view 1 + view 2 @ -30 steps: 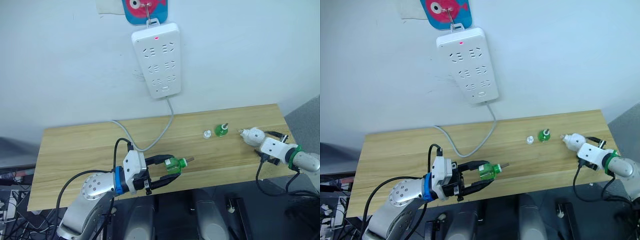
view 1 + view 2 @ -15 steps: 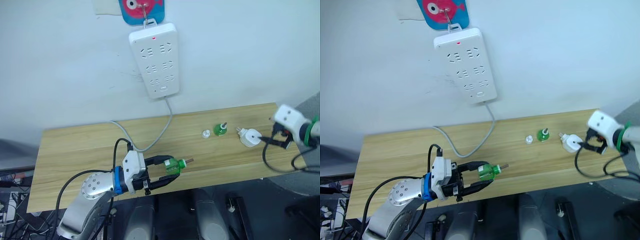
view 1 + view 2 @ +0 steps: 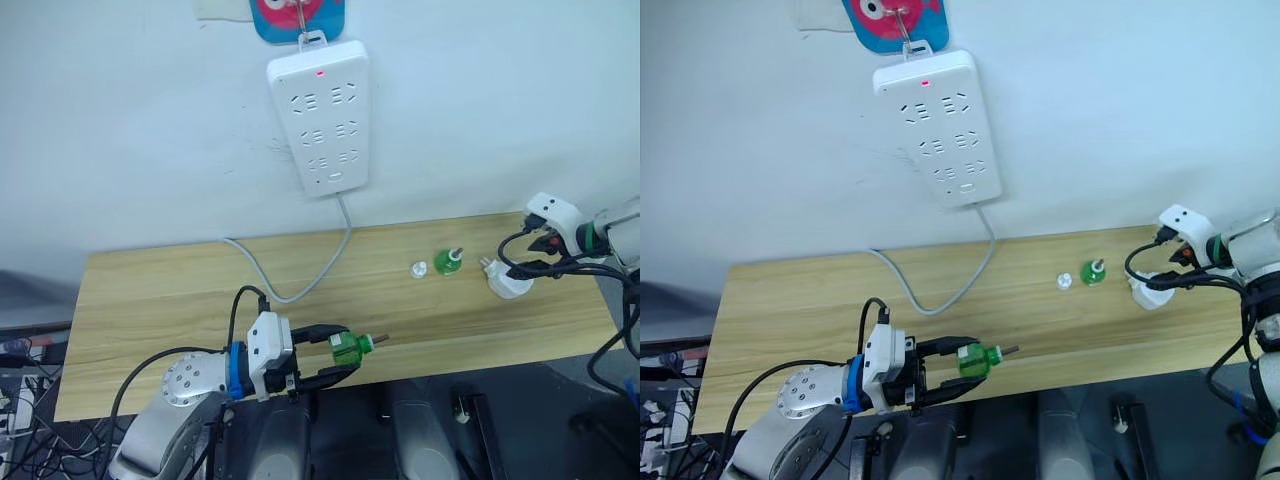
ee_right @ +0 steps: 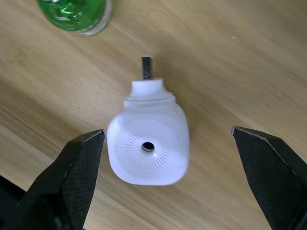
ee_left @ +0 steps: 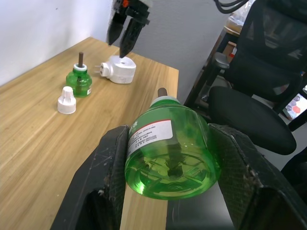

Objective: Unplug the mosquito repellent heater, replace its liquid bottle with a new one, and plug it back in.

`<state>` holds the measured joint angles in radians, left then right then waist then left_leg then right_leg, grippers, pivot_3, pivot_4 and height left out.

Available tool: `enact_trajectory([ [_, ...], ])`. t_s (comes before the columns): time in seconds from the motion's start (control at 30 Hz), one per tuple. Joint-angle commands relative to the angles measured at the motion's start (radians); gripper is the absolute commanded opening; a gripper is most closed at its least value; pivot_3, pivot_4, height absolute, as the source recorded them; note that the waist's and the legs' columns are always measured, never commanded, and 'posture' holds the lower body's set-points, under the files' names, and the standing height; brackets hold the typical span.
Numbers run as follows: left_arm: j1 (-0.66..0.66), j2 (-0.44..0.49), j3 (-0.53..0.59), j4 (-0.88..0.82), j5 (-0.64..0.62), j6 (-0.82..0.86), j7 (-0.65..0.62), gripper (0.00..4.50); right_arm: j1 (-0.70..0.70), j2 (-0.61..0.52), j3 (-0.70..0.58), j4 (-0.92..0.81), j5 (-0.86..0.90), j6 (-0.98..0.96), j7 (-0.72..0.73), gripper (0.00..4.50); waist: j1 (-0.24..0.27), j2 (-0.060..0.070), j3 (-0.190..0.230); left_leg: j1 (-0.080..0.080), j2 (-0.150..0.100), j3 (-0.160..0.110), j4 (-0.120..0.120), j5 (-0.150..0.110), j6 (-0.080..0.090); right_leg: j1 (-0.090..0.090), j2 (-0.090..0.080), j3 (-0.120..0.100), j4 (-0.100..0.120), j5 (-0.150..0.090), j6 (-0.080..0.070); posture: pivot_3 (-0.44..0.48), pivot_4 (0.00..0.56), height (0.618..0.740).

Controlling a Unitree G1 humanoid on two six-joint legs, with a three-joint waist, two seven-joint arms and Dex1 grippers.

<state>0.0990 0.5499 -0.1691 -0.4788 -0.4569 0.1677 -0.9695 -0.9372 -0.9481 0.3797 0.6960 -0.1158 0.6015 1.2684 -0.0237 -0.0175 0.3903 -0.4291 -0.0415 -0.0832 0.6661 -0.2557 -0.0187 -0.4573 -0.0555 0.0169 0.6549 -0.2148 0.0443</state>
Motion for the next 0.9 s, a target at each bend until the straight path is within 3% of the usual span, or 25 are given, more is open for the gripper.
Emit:
enact_trajectory([
  [0.03, 0.012, 0.002, 0.0, -0.051, -0.009, -0.016, 0.001, 2.22, -0.017, -0.005, 0.005, 0.045, -0.033, -0.064, 0.038, 4.44, 0.0, 0.0, 0.0, 0.0, 0.0, 0.0, 0.0, 0.0, 0.0, 0.0, 0.0, 0.0, 0.001, 0.0, 0.0, 0.062, 0.395, 0.74],
  [0.83, 0.003, 0.028, 0.009, -0.07, -0.013, -0.01, 0.0, 2.22, -0.053, 0.118, -0.03, 0.323, -0.116, -0.223, -0.065, 4.44, -0.002, 0.0, 0.0, 0.001, 0.0, 0.001, 0.002, 0.0, 0.0, 0.0, 0.0, 0.001, 0.004, 0.0, 0.0, 0.077, 0.404, 0.74],
  [0.9, 0.005, 0.031, 0.011, -0.072, -0.014, -0.008, -0.001, 2.22, -0.06, 0.122, -0.038, 0.335, -0.113, -0.232, -0.066, 4.08, -0.002, 0.0, 0.0, 0.002, 0.0, 0.001, 0.002, 0.0, 0.0, 0.0, 0.0, 0.001, 0.005, 0.0, 0.0, 0.076, 0.403, 0.74],
])
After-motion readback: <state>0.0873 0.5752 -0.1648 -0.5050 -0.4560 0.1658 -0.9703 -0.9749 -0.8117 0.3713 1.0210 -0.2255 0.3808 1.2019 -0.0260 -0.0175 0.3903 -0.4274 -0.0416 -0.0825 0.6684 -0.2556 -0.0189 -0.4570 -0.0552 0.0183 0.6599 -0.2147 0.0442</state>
